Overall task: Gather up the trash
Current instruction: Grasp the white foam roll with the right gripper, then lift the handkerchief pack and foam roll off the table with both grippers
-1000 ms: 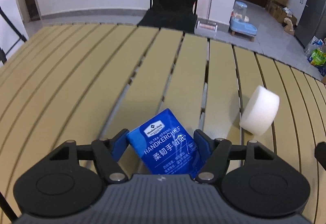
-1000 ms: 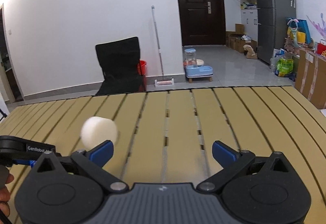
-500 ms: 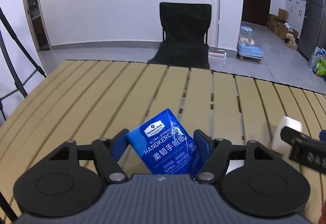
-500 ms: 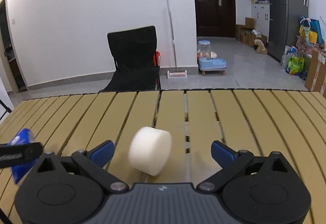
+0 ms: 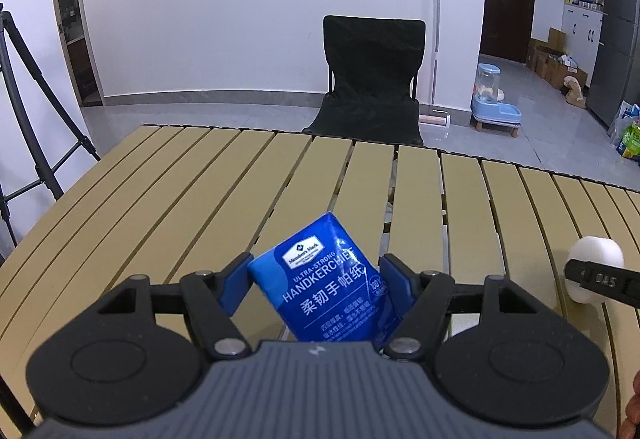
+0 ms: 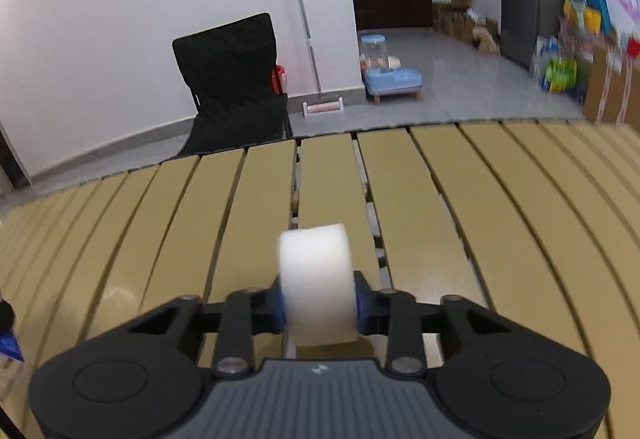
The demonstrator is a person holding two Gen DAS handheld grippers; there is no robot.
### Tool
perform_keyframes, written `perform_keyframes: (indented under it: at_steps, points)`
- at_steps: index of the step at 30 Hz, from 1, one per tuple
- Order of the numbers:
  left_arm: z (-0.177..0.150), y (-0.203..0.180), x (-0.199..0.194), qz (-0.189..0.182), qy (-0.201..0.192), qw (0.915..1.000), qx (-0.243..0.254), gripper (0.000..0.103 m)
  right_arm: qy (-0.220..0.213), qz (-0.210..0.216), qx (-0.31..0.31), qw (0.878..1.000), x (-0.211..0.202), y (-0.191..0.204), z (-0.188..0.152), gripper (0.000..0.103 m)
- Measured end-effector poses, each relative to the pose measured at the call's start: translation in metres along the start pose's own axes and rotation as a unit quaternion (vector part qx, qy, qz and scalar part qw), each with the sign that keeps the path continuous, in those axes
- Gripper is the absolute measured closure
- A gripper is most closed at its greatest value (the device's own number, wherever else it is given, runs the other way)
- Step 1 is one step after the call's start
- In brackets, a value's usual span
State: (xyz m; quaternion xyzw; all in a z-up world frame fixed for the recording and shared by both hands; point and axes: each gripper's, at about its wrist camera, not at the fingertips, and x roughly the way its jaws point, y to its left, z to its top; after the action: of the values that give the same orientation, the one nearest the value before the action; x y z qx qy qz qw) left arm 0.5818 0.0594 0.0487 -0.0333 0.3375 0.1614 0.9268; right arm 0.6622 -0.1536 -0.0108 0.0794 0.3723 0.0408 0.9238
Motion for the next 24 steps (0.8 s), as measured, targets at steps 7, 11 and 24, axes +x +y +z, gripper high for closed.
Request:
perform_keyframes:
  at_steps: [7,11,24]
  points:
    - [-0.009,0.006,-0.016,-0.011,0.002,0.9999,-0.004,0.032,-0.017,0.011,0.016,1.000,-0.030,-0.019,-0.013,0.074]
    - [-0.016,0.006,-0.032,-0.016,0.004,0.9999,-0.001,0.032,-0.023,0.018,0.016,0.999,-0.054,-0.027,-0.021,0.074]
    - [-0.036,0.006,-0.115,-0.029,-0.014,0.9994,0.012,0.032,-0.048,0.041,-0.014,0.998,-0.149,-0.028,-0.046,0.074]
